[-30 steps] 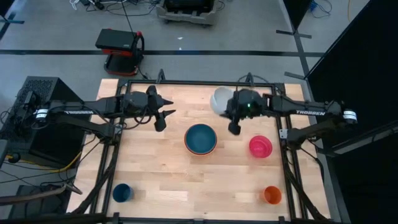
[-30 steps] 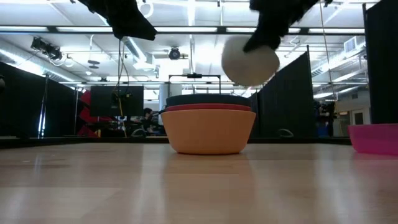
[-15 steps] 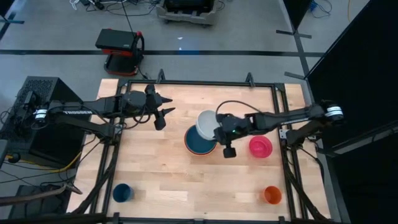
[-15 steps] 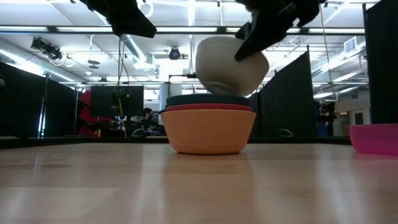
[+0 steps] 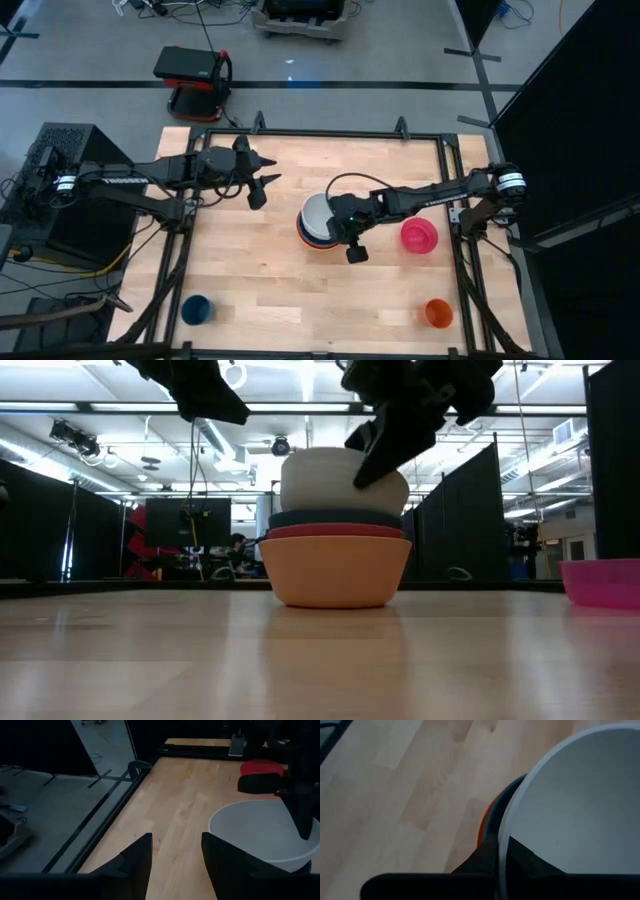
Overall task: Nest bowls inside each other
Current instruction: Stack the white bowl on top of the blue bowl
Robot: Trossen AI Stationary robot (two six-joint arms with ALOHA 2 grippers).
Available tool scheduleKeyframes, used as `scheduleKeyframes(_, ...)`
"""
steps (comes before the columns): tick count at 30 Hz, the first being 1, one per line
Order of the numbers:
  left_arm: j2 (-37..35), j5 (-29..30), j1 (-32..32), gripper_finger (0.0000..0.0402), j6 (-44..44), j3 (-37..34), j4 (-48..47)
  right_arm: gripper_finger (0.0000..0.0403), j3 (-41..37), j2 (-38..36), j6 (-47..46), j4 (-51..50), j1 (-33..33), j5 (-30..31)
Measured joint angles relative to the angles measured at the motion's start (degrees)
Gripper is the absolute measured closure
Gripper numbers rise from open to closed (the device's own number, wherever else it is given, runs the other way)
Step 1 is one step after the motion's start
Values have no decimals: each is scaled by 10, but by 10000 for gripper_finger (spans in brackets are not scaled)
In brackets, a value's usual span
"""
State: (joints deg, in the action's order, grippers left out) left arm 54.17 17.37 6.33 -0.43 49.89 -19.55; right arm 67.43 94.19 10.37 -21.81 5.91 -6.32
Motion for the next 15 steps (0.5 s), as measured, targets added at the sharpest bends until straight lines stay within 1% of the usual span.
scheduleKeyframes(13,0,0,0,243,-3,0,-11,328,1,8,-26,23,-5,-1)
scheduleKeyframes(15,0,0,0,243,-3,0,-14,313,2,9,-28,25,-5,0)
